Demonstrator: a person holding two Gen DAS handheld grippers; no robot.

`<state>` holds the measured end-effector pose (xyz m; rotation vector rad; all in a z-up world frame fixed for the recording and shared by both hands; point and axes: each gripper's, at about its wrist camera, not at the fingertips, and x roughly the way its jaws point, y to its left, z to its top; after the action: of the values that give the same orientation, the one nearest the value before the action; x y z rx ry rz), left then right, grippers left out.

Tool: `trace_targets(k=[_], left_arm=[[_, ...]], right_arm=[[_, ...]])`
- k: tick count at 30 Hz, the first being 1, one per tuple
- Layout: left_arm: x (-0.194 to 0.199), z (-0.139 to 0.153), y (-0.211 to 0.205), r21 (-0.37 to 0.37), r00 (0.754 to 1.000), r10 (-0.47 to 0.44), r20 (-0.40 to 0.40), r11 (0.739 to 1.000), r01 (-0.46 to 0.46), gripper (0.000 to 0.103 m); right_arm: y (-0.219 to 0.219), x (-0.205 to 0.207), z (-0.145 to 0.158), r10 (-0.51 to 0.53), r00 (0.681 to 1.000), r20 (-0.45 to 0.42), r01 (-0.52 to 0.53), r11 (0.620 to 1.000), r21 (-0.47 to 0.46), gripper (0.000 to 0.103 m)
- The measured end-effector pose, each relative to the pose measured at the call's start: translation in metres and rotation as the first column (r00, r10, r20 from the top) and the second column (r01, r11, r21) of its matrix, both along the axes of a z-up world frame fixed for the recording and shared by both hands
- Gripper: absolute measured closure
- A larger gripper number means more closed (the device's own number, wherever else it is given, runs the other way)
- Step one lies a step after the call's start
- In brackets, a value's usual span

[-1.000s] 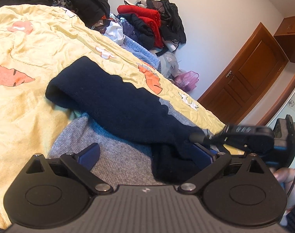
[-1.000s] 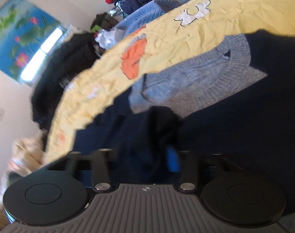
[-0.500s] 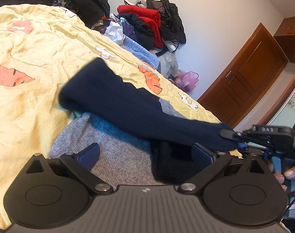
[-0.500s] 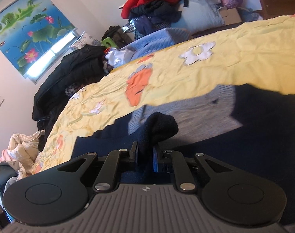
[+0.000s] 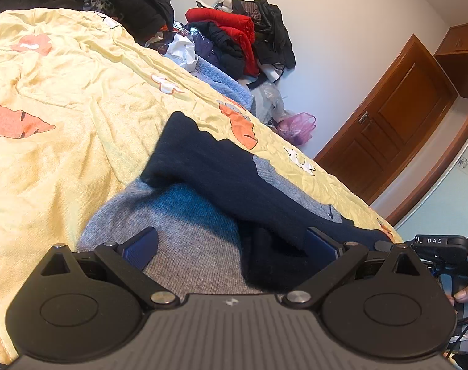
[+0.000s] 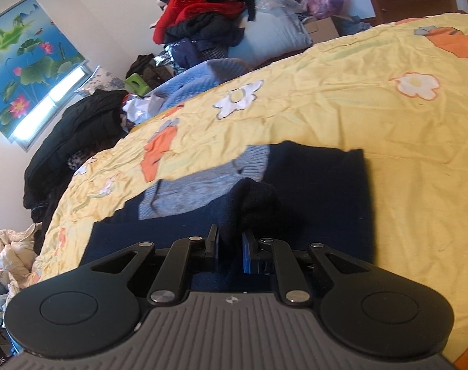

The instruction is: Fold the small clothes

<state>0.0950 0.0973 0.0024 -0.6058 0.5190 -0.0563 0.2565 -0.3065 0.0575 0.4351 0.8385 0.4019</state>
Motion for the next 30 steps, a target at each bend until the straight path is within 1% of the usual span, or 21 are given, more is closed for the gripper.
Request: trace_targets(k=[3, 9, 14, 25, 28, 29, 30], left_arm=[[0.000, 0.000, 0.000, 0.001, 1.000, 0.000, 0.000, 1.000, 0.000, 0.001], [0.000, 0.000, 0.000, 0.002, 1.000, -0.001, 0.000, 1.000, 0.001, 0.001], [0.000, 0.000, 0.000, 0.001, 1.000, 0.000, 0.000, 1.000, 0.000, 0.001], [0.000, 0.000, 0.000, 0.002, 1.000, 0.000, 0.000, 1.000, 0.000, 0.001], [0.000, 0.000, 0.000, 0.002, 1.000, 0.000, -0.001, 1.000, 0.000, 0.001], [0.000, 0.000, 0.000, 0.003, 1.000, 0.000, -0.001, 1.000, 0.000, 0.001], [0.000, 0.000, 0.000, 0.003, 1.000, -0.001, -0.001, 1.000, 0.001, 0.001]], right_arm=[[-0.008, 0.001, -0.007, -0.023, 1.000, -0.015, 0.023, 1.000, -0.003, 0.081], [-0.010, 0.001, -0.019, -0.024, 0.999, -0.029, 0.023, 0.999, -0.034, 0.081], [-0.017, 0.004, -0.024, -0.042, 0.998, -0.038, 0.042, 0.999, -0.016, 0.081], [-0.019, 0.004, -0.032, -0.046, 0.998, -0.036, 0.045, 0.999, -0.013, 0.082], [-0.019, 0.001, -0.034, -0.050, 0.998, -0.025, 0.049, 0.998, -0.027, 0.084], [-0.018, 0.000, -0.034, -0.053, 0.998, -0.019, 0.052, 0.998, -0.030, 0.080], [-0.018, -0.001, -0.034, -0.057, 0.998, -0.018, 0.057, 0.998, -0.016, 0.072]])
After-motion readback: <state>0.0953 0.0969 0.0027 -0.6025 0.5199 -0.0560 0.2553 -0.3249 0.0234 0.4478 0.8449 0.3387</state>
